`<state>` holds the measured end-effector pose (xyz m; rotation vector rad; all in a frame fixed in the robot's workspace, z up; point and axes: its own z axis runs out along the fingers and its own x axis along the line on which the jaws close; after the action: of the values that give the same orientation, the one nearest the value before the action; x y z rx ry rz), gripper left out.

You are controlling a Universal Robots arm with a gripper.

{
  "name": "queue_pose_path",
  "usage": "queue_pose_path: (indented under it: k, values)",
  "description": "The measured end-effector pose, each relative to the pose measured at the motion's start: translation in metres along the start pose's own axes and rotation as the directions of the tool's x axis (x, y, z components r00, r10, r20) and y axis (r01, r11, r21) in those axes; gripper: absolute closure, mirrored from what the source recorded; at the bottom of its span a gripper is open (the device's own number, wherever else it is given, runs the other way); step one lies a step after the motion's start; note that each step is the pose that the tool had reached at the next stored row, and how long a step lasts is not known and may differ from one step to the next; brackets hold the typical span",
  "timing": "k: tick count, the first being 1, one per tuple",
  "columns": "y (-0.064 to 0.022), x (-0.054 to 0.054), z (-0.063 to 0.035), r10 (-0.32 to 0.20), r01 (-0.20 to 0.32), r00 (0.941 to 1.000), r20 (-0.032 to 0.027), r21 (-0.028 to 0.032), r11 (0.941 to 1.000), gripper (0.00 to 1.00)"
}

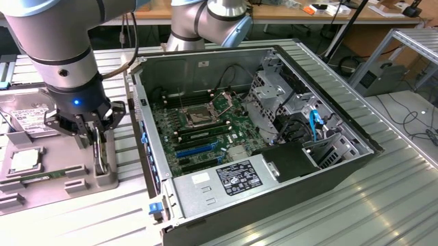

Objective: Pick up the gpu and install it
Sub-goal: 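Pick up the gpu and move the gpu toward the slot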

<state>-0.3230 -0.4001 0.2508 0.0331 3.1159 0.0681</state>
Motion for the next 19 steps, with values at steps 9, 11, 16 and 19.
queue_pose_path:
  k: [9, 11, 16, 19]
  values:
    - [0.0003, 0.000, -0.0060, 0.000, 0.000, 1.0000, -0.0001, 0.0001, 1.0000, 0.73]
    - [0.0003, 0.000, -0.0069, 0.000, 0.000, 1.0000, 0.0002, -0.0001, 1.0000, 0.73]
    - [0.0005, 0.000, -0.0124, 0.000, 0.000, 1.0000, 0.0001, 0.0000, 1.0000, 0.73]
    - [0.0007, 0.000, -0.0162, 0.000, 0.000, 1.0000, 0.0002, -0.0001, 1.0000, 0.73]
